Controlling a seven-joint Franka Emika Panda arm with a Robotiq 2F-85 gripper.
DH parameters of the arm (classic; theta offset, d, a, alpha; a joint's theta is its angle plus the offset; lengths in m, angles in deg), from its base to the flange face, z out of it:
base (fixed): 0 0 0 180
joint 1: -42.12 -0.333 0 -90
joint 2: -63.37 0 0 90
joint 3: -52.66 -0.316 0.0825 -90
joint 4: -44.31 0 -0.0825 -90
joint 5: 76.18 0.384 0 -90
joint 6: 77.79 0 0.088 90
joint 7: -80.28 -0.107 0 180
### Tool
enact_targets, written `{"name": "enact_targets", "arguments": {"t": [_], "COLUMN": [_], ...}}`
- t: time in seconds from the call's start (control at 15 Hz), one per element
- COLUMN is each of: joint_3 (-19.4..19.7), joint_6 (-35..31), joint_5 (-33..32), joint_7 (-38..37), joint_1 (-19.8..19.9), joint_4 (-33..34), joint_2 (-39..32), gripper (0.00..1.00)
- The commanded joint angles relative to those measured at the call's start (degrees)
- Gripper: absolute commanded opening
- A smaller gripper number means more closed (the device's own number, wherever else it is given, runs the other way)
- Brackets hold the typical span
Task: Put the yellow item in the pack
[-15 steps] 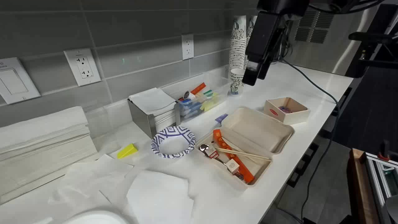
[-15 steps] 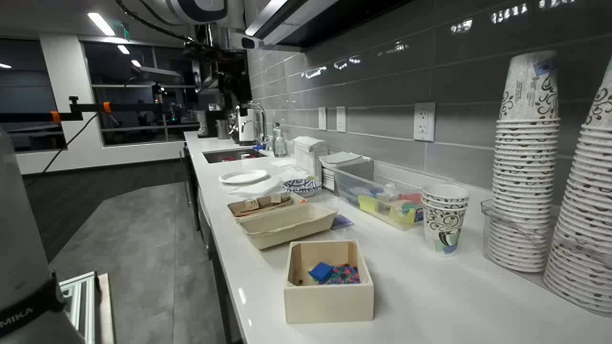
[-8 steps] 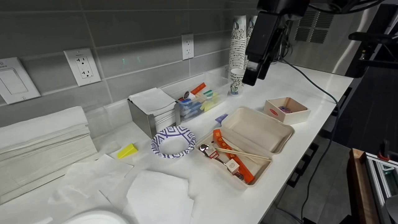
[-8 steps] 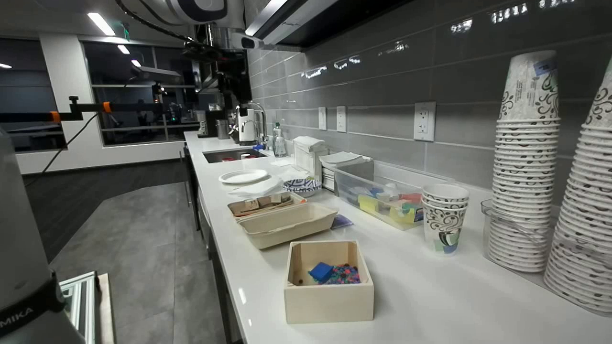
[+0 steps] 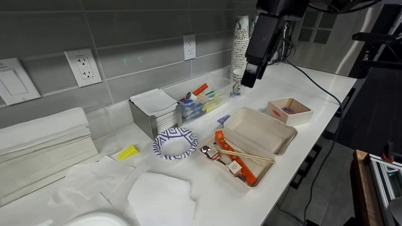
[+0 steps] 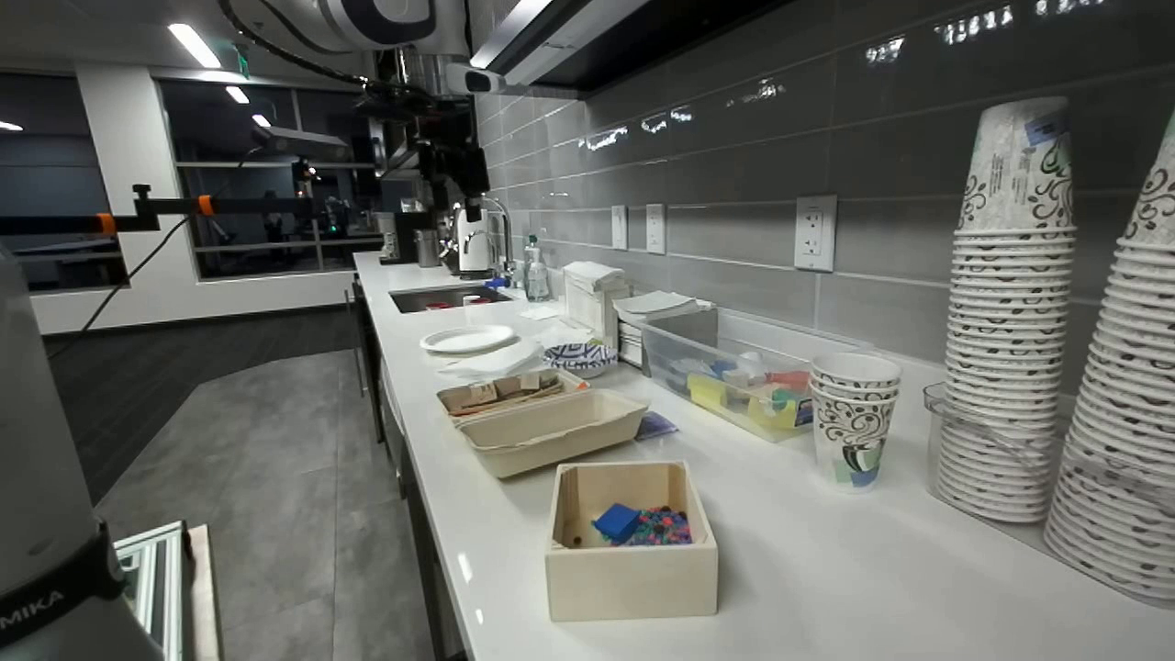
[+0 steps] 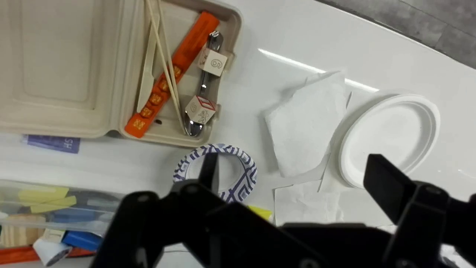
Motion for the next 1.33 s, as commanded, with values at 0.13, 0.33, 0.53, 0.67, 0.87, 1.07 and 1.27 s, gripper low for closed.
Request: {"name": "enact_targets", "arguments": {"t": [0.13,0.33,0.53,0.67,0.87,1.07,1.27], "joint_3": [-2.3,-1.9,-0.7,-0.8,-2.0,-3.3,-2.8], "joint_6": [-7.0,-11.2,-12.7,-13.5,-13.3,-13.3,-13.0], "joint_5": [-5.4,-11.9,-14.0,-14.5,-14.6,-15.0,-17.8], "joint_7": [11.0,17.4,28.0,34.6,43.7,49.8,50.0], "joint_1": [-2.0,-1.5,-0.6,0.1,0.8,0.1,-1.8], "joint_4": [5.3,9.7,16.1,21.0,29.3,36.7,43.1], "joint_2": [-12.0,-20.2,-27.8,-32.7,-39.5,-45.5,-51.1], "gripper": [1.0,1.0,1.0,1.0,1.0,1.0,1.0]}}
